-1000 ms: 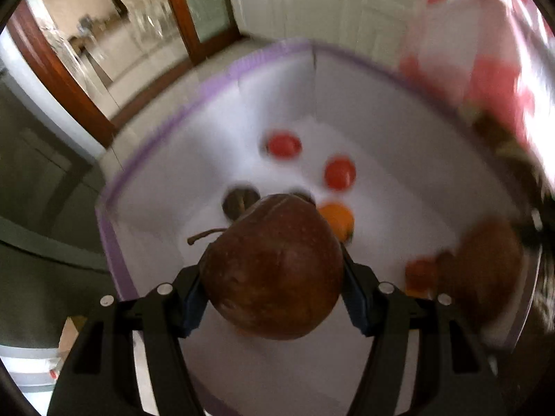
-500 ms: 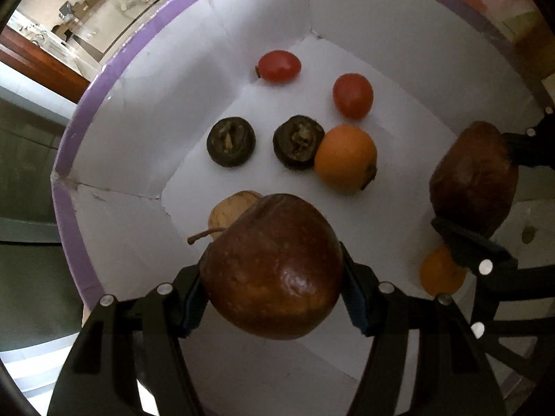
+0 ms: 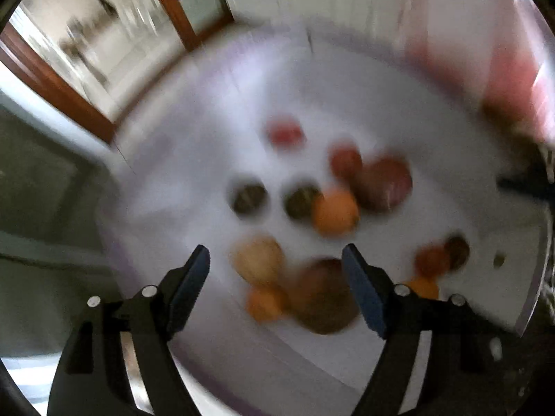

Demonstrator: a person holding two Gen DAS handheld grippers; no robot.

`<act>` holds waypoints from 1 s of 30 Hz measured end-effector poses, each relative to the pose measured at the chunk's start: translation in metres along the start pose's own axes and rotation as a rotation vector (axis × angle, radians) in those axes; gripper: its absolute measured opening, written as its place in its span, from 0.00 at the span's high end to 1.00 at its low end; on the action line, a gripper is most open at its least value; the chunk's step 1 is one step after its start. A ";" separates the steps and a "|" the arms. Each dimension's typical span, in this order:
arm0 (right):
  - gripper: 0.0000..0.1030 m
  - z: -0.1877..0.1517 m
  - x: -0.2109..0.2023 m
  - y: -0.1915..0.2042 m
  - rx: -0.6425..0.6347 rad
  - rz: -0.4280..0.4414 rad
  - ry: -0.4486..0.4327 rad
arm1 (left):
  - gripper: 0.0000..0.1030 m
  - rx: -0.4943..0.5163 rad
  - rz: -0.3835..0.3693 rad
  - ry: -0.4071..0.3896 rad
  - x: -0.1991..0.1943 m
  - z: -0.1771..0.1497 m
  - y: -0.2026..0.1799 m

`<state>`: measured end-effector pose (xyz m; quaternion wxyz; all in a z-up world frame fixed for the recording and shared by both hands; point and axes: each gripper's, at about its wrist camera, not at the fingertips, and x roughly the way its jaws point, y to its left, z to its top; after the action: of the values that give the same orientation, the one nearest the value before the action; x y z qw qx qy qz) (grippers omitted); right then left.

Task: Organize fruits
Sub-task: 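Move both open tools back over the table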

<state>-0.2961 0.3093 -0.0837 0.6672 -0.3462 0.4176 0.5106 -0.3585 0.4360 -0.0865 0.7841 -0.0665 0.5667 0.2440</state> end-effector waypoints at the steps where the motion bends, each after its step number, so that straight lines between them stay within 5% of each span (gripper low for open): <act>1: 0.21 0.001 -0.014 0.002 -0.006 0.022 -0.035 | 0.19 0.000 0.049 -0.093 -0.023 0.008 0.005; 5: 0.17 -0.014 -0.104 0.002 -0.048 0.067 -0.276 | 0.02 -0.106 0.090 -0.442 -0.109 0.031 0.014; 10: 0.16 -0.039 -0.190 -0.036 0.044 -0.037 -0.497 | 0.02 -0.214 -0.104 -0.716 -0.183 0.058 -0.025; 17: 0.16 -0.129 -0.251 -0.136 0.364 -0.341 -0.592 | 0.02 0.038 -0.302 -0.740 -0.223 0.103 -0.176; 23: 0.16 -0.192 -0.285 -0.232 0.562 -0.482 -0.604 | 0.02 0.223 -0.441 -0.757 -0.233 0.145 -0.310; 30: 0.16 -0.263 -0.305 -0.360 0.827 -0.620 -0.585 | 0.02 0.035 -0.503 -0.600 -0.187 0.271 -0.458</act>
<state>-0.0399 -0.1305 0.0988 0.9520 -0.0085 0.2601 0.1610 0.0384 0.0826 0.1016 0.9513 -0.1157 0.2826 0.0429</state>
